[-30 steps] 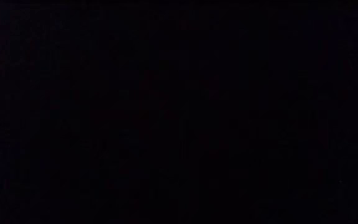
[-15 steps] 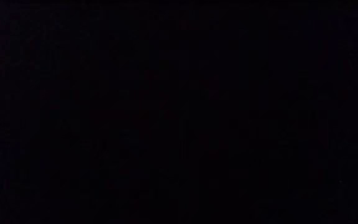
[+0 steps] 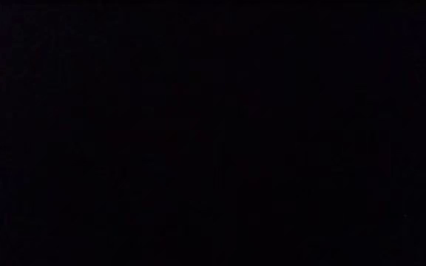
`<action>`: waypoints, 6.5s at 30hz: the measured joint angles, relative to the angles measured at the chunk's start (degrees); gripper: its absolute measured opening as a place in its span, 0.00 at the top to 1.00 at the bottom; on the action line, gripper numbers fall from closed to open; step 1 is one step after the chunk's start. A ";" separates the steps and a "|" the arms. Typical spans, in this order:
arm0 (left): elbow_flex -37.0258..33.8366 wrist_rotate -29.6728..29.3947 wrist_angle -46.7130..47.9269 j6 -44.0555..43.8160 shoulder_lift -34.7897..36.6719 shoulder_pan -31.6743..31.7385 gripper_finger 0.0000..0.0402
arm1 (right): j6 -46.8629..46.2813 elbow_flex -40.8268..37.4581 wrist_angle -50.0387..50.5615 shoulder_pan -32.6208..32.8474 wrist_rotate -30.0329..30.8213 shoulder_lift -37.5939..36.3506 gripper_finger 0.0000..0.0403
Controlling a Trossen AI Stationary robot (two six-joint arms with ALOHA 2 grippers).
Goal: Pick & Place USB Port
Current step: Put the right brown HDMI cable into the blue bin, then put the black and white charger cable into the gray bin
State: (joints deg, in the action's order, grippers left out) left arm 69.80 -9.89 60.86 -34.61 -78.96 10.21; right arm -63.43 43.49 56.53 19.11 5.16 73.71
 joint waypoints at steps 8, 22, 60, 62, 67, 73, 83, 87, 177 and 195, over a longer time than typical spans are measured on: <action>0.00 1.36 -1.40 0.04 0.00 -0.02 0.61 | -4.58 -8.11 -11.11 1.64 1.06 0.05 0.48; 0.00 2.40 -1.30 0.00 0.00 -0.02 0.61 | -9.93 -12.72 -17.38 1.64 1.72 -1.92 0.93; -29.05 35.86 -115.90 -34.06 -6.77 3.51 0.61 | -5.57 33.64 11.72 -9.30 36.78 -2.25 0.93; -28.12 35.32 -114.22 -34.39 -7.07 2.99 0.61 | -1.54 33.64 5.49 -11.06 36.70 -0.86 0.93; -24.16 34.11 -104.99 -30.59 -6.79 2.34 0.61 | 8.01 33.66 -6.60 -14.34 32.65 2.99 0.93; -21.90 33.90 -100.87 -29.40 -6.69 2.43 0.61 | 11.75 33.66 -12.19 -16.09 29.22 5.08 0.93; -21.31 32.64 -97.71 -26.72 -6.61 2.68 0.67 | 12.75 33.66 -13.83 -16.15 29.30 5.09 0.93; -21.30 33.38 -96.93 -26.12 -6.55 3.25 0.85 | 17.47 33.57 -16.69 -15.91 28.30 5.09 0.93; 18.91 -5.14 -44.71 -59.52 -33.00 -44.96 0.58 | 20.80 20.35 -22.49 9.99 10.05 -17.16 0.52; 18.84 -11.99 -35.66 -47.37 -20.58 -39.80 0.63 | 19.88 20.33 -17.91 9.97 15.35 -16.61 0.52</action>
State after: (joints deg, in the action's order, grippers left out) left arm 88.64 -21.89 25.21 -81.98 -99.54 -29.59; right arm -43.55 63.81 38.62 29.08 20.51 57.10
